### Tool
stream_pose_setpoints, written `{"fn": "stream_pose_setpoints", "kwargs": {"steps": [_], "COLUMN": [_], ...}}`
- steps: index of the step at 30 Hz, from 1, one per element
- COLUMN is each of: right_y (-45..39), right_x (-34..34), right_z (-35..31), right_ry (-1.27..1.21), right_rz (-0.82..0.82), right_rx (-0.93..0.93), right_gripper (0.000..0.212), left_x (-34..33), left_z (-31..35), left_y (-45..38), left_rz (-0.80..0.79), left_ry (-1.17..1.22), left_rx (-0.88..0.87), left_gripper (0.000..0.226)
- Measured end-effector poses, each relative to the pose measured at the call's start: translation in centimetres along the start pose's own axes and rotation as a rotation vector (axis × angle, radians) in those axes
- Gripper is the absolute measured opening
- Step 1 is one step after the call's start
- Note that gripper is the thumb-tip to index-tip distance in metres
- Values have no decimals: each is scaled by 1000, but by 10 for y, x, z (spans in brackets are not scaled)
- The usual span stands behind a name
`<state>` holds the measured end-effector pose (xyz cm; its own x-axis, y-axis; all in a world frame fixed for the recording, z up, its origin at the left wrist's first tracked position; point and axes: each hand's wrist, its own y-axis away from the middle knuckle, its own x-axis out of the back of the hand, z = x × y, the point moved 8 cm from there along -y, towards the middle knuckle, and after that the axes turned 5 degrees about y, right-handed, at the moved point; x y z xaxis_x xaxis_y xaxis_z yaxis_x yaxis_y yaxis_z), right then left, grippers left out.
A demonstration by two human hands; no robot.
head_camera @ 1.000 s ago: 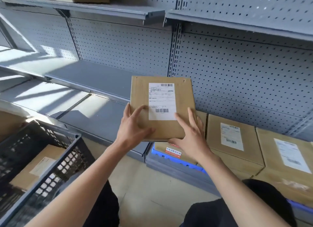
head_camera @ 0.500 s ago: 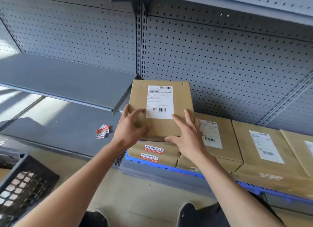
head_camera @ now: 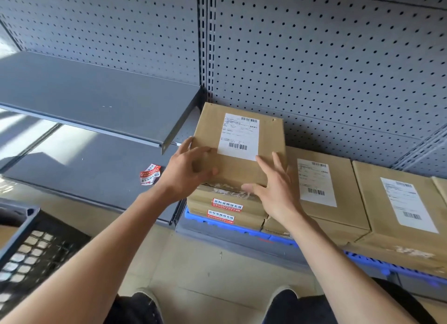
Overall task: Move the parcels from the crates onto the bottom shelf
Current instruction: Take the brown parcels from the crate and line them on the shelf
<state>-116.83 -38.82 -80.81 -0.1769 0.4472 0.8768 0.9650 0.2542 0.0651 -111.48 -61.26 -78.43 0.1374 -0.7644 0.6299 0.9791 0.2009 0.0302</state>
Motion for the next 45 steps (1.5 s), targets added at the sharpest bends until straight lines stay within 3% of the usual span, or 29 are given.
{"fn": "stream_pose_setpoints", "kwargs": {"steps": [5, 16, 36, 45], "right_y": [-5, -7, -5, -5], "right_x": [-5, 0, -7, -9], "right_z": [3, 3, -1, 0], "right_ry": [72, -20, -13, 9], "right_rz": [17, 5, -50, -52], "right_rx": [21, 59, 76, 82], "right_gripper": [77, 63, 62, 62], "left_x": [-8, -8, 10, 9], "left_z": [-7, -5, -27, -24], "left_y": [-6, -15, -16, -14], "left_rz": [-35, -2, -25, -5], "left_ry": [-56, -83, 39, -26], "left_rx": [24, -16, 56, 41], "left_gripper": [54, 45, 37, 38]}}
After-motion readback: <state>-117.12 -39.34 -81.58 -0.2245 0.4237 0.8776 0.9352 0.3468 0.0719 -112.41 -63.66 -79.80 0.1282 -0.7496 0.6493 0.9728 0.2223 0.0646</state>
